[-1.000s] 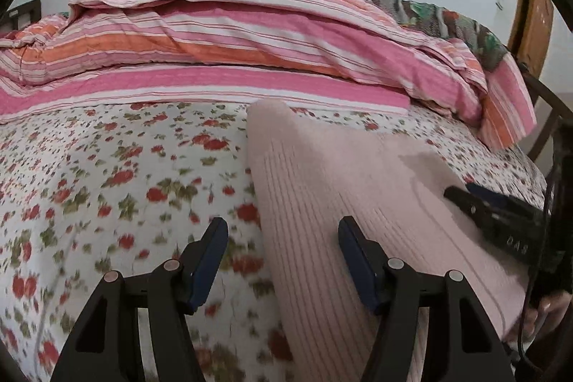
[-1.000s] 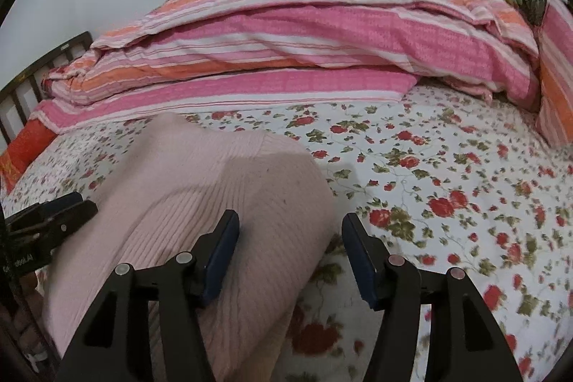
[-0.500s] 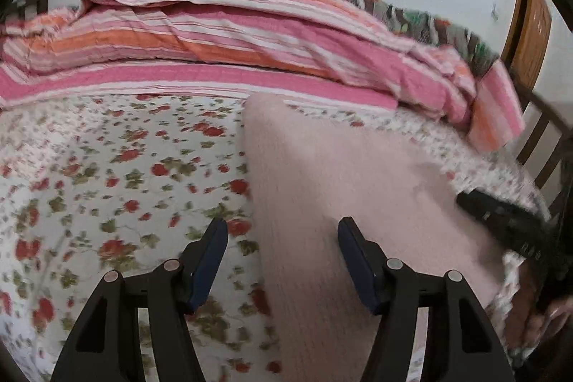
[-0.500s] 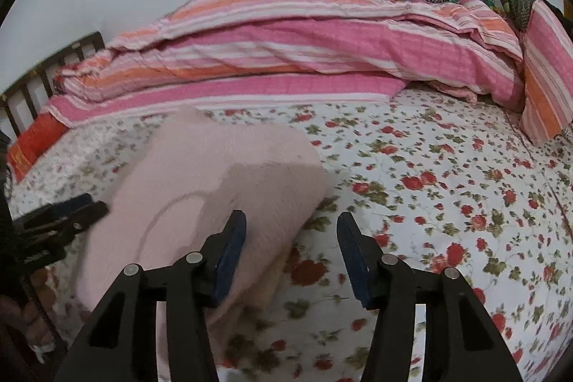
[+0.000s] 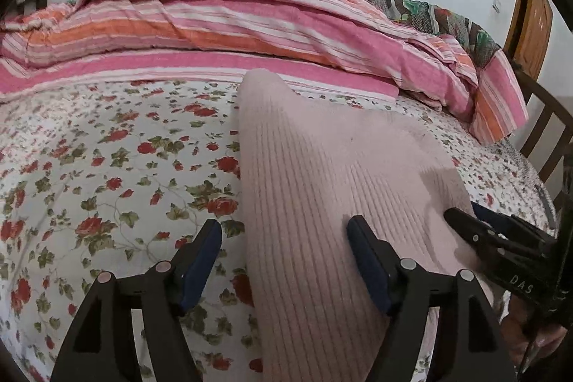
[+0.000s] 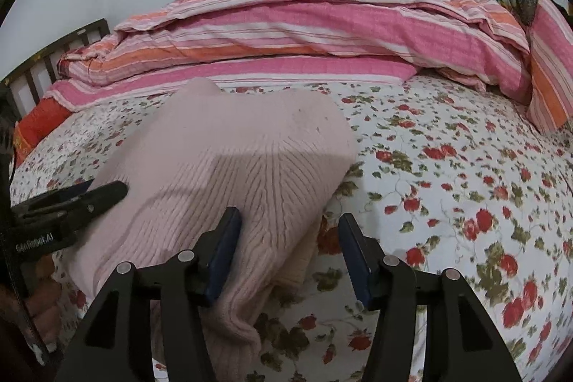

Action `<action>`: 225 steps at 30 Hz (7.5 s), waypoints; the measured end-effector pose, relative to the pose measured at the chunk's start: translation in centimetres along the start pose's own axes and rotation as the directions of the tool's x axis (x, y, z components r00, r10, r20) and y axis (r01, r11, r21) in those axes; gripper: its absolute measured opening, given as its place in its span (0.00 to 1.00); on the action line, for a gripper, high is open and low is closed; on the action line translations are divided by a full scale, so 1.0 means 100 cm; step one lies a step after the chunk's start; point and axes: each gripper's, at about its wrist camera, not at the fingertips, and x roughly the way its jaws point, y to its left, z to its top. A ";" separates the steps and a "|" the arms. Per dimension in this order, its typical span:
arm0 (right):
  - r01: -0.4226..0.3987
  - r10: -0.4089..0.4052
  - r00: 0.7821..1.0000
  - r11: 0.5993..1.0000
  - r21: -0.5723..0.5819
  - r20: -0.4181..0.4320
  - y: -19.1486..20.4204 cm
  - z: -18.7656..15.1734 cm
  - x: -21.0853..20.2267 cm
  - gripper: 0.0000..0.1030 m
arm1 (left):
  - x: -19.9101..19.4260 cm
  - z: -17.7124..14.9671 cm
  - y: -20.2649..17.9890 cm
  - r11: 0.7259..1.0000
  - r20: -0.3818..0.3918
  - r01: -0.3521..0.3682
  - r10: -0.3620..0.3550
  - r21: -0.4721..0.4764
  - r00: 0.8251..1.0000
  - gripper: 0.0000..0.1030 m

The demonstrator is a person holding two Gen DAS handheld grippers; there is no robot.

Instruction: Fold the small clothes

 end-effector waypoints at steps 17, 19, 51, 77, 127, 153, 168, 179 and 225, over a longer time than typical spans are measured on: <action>0.016 -0.016 1.000 1.000 0.023 0.000 0.001 -0.012 -0.009 0.52 | -0.015 -0.012 -0.006 0.999 0.012 -0.031 0.030 0.016 0.999 0.71; 0.013 -0.013 1.000 1.000 0.025 -0.002 -0.001 -0.014 -0.012 0.52 | -0.018 -0.015 -0.005 1.000 0.006 -0.024 0.024 0.014 1.000 0.71; -0.134 0.136 0.991 0.985 0.105 -0.008 -0.015 0.001 -0.029 0.25 | -0.068 -0.060 0.012 0.992 -0.026 0.091 -0.089 0.090 0.996 0.46; -0.260 0.257 0.965 0.958 0.124 0.044 -0.007 -0.035 -0.061 0.06 | -0.036 -0.031 -0.054 0.979 0.007 0.020 -0.022 0.204 1.000 0.71; -0.049 0.052 0.998 0.988 0.148 -0.018 -0.046 0.036 0.007 0.41 | 0.010 0.038 0.011 0.999 -0.015 -0.032 0.032 0.007 0.999 0.72; 0.084 -0.085 0.996 0.996 0.036 0.033 -0.003 0.012 -0.152 0.70 | -0.141 0.002 -0.028 0.990 0.035 -0.132 0.134 -0.044 0.990 0.75; 0.139 -0.145 0.984 0.988 0.062 0.103 0.002 -0.024 -0.220 0.97 | -0.206 -0.025 -0.047 0.983 0.088 -0.185 0.186 -0.019 0.979 0.84; 0.168 -0.176 0.976 0.983 0.075 0.128 -0.002 -0.032 -0.244 0.98 | -0.217 -0.027 -0.068 0.977 0.127 -0.213 0.210 0.007 0.969 0.84; 0.167 -0.179 0.976 0.981 0.101 0.125 -0.002 -0.032 -0.247 0.98 | -0.215 -0.027 -0.069 0.978 0.135 -0.205 0.200 0.023 0.970 0.84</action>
